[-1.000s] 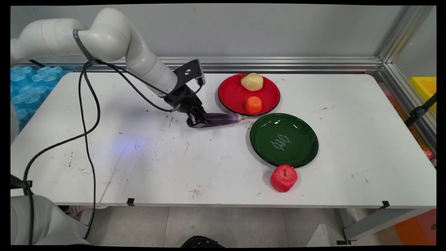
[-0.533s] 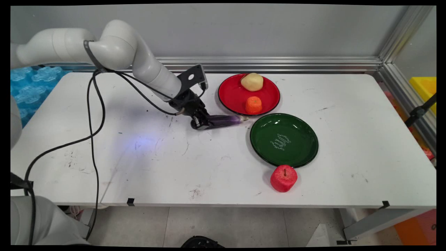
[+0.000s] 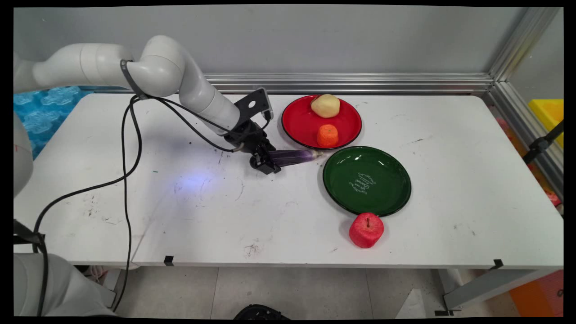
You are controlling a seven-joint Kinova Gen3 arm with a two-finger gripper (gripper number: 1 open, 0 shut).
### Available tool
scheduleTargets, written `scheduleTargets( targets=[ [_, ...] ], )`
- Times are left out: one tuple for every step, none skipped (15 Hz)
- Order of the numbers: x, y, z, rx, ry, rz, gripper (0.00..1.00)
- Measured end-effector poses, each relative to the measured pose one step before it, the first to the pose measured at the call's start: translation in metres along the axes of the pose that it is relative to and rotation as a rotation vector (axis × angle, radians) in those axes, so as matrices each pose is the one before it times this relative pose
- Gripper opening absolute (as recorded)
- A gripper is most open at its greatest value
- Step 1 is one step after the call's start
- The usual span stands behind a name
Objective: Place the picked object on the table
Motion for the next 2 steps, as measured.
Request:
scheduleTargets(
  targets=[
    [0.00098, -0.00041, 0.00032, -0.00156, -0.00096, 0.00139, 1.00],
    [0.00155, -0.00068, -0.00007, -0.00102, -0.00091, 0.00241, 1.00]
  ],
)
